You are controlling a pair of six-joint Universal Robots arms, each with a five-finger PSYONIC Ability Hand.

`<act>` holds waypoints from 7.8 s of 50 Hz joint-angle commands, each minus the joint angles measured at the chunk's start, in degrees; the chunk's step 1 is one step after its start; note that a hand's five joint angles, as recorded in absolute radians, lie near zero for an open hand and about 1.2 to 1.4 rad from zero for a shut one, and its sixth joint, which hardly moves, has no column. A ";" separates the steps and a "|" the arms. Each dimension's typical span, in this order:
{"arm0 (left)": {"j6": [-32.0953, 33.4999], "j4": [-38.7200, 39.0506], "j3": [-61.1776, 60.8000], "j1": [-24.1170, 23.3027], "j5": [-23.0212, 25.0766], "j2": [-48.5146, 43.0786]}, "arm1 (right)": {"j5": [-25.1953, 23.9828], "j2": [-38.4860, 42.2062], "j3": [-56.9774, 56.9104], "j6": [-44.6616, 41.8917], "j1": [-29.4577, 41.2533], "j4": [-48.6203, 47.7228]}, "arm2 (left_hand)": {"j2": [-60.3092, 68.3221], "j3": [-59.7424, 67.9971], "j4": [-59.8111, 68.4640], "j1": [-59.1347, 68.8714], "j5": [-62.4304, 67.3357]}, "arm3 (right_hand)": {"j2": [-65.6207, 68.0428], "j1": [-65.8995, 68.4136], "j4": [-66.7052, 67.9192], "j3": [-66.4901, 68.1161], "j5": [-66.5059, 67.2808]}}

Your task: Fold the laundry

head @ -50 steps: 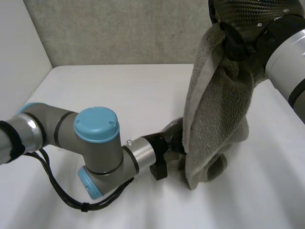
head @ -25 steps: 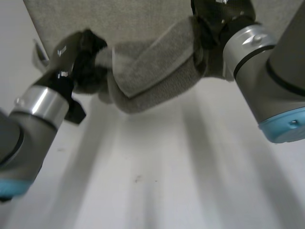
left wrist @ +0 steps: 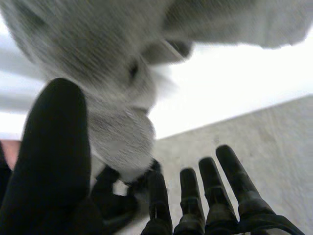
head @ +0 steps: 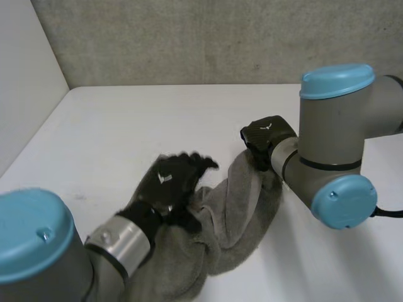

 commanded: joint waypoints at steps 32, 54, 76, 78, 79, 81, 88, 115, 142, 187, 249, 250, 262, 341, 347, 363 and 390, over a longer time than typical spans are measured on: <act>-8.13 -9.15 24.95 13.32 36.83 -25.30 | -24.90 -34.09 9.32 -2.61 -2.45 -6.86 | -2.53 -2.59 -2.49 -2.61 -2.43 | 12.98 25.47 11.63 12.21 13.73; -8.49 -0.64 23.75 21.32 7.03 -7.58 | -16.22 -19.69 2.21 -1.91 -6.76 -1.25 | 60.53 60.47 60.57 60.45 60.62 | 12.98 25.47 11.63 12.21 13.73; 25.96 -5.11 -7.04 19.13 7.82 3.46 | -8.64 -2.89 -0.53 -8.50 -3.69 12.57 | 60.53 60.47 60.57 60.45 60.62 | 12.98 25.47 11.63 12.21 13.73; 25.79 -5.02 -6.60 18.33 7.82 0.98 | -8.55 -1.92 -0.53 -8.50 -3.59 12.13 | 60.53 60.47 60.57 60.45 60.62 | 12.98 25.47 11.63 12.21 13.73; 25.79 -5.02 -6.08 17.64 7.74 -1.03 | -8.29 -0.87 -0.61 -8.50 -3.51 11.26 | 60.53 60.47 60.57 60.45 60.62 | 12.98 25.47 11.63 12.21 13.73; 25.79 -4.84 -5.20 16.93 7.73 -2.80 | -8.11 0.28 -0.79 -8.59 -3.59 9.93 | 60.53 60.47 60.57 60.45 60.62 | 12.98 25.47 11.63 12.21 13.73; 25.79 -2.82 0.60 13.41 7.38 -8.43 | 0.50 7.05 -3.51 -8.94 -3.59 1.23 | 52.48 52.42 52.52 52.40 52.57 | 7.15 19.64 5.80 6.38 7.90; 20.17 -13.63 4.82 33.98 20.30 8.18 | 0.24 -19.58 17.23 14.53 3.35 -2.73 | -3.37 -3.43 -3.33 -3.45 -3.27 | -47.52 -35.03 -48.87 -48.29 -46.77; 9.79 -18.64 14.14 40.13 29.88 -11.33 | 11.58 1.67 17.58 19.37 21.02 -19.41 | -2.52 -2.59 -2.48 -2.61 -2.43 | -43.99 -31.51 -45.35 -44.77 -43.25; 9.44 -19.43 11.07 33.19 29.88 -10.89 | 2.00 -24.94 22.94 3.72 5.28 -18.99 | 7.56 7.49 7.60 7.47 7.65 | 12.98 25.47 11.63 12.21 13.73; 26.41 -8.53 -8.89 38.28 20.13 -2.63 | 2.61 -17.12 20.92 -2.79 1.77 -16.35 | 43.23 43.16 43.27 43.14 43.32 | 12.98 25.47 11.63 12.21 13.73; 26.67 -7.93 -8.71 38.20 20.04 -2.63 | 2.27 -17.12 20.66 -3.48 1.77 -14.96 | 51.05 50.99 51.10 50.97 51.15 | 12.98 25.47 11.63 12.21 13.73; 26.76 -4.67 3.91 33.81 19.87 -4.98 | 3.14 -6.95 9.88 -26.32 1.77 -8.35 | 60.53 60.47 60.57 60.45 60.62 | 12.98 25.47 11.63 12.21 13.73; 39.15 13.53 -5.46 33.89 16.88 -11.15 | -0.29 -2.79 24.17 4.09 -17.31 -21.45 | 23.98 23.92 24.02 23.90 24.07 | 12.98 25.47 11.63 12.21 13.73; 39.06 13.27 -5.37 35.46 16.52 -11.07 | 0.06 -2.97 24.52 -4.61 -17.22 -21.09 | 16.31 16.25 16.35 16.23 16.41 | 12.98 25.47 11.63 12.21 13.73; 39.15 3.69 -7.48 42.68 17.31 -9.49 | 0.24 -4.12 24.78 -10.61 -20.03 -20.92 | 39.97 39.91 40.01 39.89 40.06 | 12.98 25.47 11.63 12.21 13.73; 39.59 -18.24 -3.01 42.68 22.15 21.80 | -0.46 -27.66 22.50 -39.33 -22.22 5.42 | 60.53 60.47 60.57 60.45 60.62 | 12.98 25.47 11.63 12.21 13.73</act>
